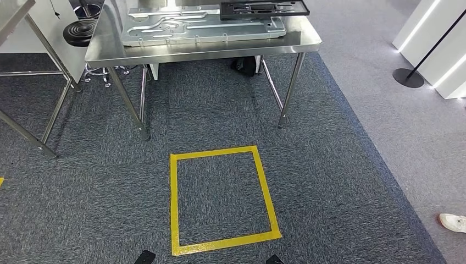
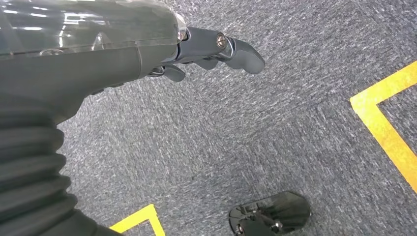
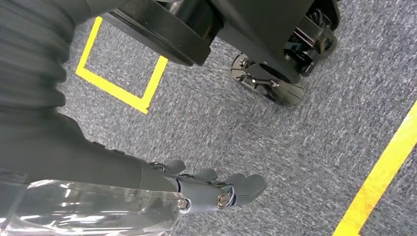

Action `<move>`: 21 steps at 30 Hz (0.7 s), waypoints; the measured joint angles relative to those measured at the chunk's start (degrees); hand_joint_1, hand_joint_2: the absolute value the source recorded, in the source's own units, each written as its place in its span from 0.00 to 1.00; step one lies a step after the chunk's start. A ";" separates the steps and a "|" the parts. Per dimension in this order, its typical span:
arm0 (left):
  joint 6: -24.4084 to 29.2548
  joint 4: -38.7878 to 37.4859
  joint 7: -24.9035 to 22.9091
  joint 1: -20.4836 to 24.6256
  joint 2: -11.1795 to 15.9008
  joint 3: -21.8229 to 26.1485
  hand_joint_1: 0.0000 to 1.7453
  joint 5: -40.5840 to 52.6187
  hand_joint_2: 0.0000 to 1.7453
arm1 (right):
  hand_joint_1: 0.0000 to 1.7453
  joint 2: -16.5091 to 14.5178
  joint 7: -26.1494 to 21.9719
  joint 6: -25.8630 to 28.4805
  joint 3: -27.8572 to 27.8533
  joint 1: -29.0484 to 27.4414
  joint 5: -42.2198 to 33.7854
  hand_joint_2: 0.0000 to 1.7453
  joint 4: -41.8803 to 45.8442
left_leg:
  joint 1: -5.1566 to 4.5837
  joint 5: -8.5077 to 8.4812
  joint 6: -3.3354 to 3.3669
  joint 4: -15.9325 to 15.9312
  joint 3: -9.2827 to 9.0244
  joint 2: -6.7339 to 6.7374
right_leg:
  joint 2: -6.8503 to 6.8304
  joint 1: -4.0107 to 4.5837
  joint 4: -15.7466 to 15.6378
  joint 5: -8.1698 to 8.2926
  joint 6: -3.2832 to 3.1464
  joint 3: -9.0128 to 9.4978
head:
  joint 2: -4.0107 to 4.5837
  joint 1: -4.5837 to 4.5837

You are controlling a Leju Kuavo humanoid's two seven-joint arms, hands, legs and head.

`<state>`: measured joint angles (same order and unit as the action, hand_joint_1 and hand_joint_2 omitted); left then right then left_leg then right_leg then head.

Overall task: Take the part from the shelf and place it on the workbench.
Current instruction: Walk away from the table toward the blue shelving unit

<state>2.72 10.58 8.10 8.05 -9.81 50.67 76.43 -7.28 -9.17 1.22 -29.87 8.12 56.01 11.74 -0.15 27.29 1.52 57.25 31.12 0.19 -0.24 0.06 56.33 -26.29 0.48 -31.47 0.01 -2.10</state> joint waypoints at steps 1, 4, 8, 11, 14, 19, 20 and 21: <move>-0.01 0.00 0.01 0.00 0.00 -0.01 0.00 0.00 1.00 | 0.00 -0.01 -0.03 -0.02 -0.01 0.00 -0.01 1.00 0.00 | -0.01 -0.01 0.02 0.02 0.04 0.01 | 0.00 -0.03 -0.01 0.04 0.26 -0.04 | 0.01 0.00; -0.01 0.00 0.01 0.00 0.00 -0.01 0.00 0.00 0.50 | 0.00 -0.02 -0.07 -0.04 -0.03 -0.01 -0.03 1.00 0.00 | -0.02 -0.07 0.07 0.04 0.10 0.01 | 0.00 -0.06 0.00 0.11 0.54 -0.13 | 0.01 0.00; 0.05 0.00 -0.16 0.00 0.00 -0.03 0.00 0.05 0.00 | 0.00 -0.02 -0.10 -0.09 -0.05 -0.02 -0.28 0.25 0.00 | -0.01 -0.14 0.02 0.04 0.14 0.01 | 0.00 -0.05 0.12 0.13 0.56 -0.26 | 0.01 0.00; 0.51 0.00 -0.86 -0.05 0.00 -0.05 0.00 0.18 0.00 | 0.00 -0.01 -0.21 -0.17 -0.21 -0.08 -0.84 0.00 0.00 | -0.01 -0.19 -0.06 0.04 0.18 0.01 | 0.00 -0.04 0.22 0.13 0.55 -0.34 | 0.01 0.00; 1.11 0.00 -1.62 -0.24 0.00 -0.03 0.00 0.35 0.00 | 0.00 0.01 -0.22 -0.02 -0.80 -0.25 -1.77 0.00 0.00 | 0.00 -0.23 -0.12 0.04 0.22 0.01 | 0.00 -0.04 0.28 0.13 0.55 -0.43 | 0.01 0.00; 1.46 0.00 -2.11 -1.04 0.00 -0.03 0.00 0.49 0.75 | 0.00 0.18 -0.15 0.06 -2.58 -0.94 -3.29 0.50 0.00 | 0.00 -0.25 -0.15 0.04 0.28 0.02 | 0.00 -0.04 0.31 0.13 0.54 -0.49 | 0.01 0.00; 1.50 0.00 -2.12 -1.15 0.00 -0.02 0.00 0.52 1.00 | 0.00 0.22 -0.11 0.10 -2.91 -1.11 -3.43 0.25 0.00 | 0.01 -0.25 -0.15 0.04 0.29 0.02 | 0.00 -0.04 0.31 0.13 0.54 -0.50 | 0.01 0.00; 1.54 0.00 -2.11 -1.21 0.00 -0.02 0.00 0.56 1.00 | 0.00 0.25 -0.03 0.17 -3.20 -1.26 -3.54 0.25 0.00 | 0.01 -0.25 -0.15 0.04 0.30 0.02 | 0.00 -0.04 0.31 0.13 0.54 -0.51 | 0.01 0.00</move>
<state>4.26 10.58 5.99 6.84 -9.81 50.65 77.00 -7.04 -9.21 1.40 -33.07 6.86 52.47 11.74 -0.15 27.03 1.37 57.30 31.42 0.21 -0.24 0.02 56.64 -26.16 1.02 -31.98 0.02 -2.10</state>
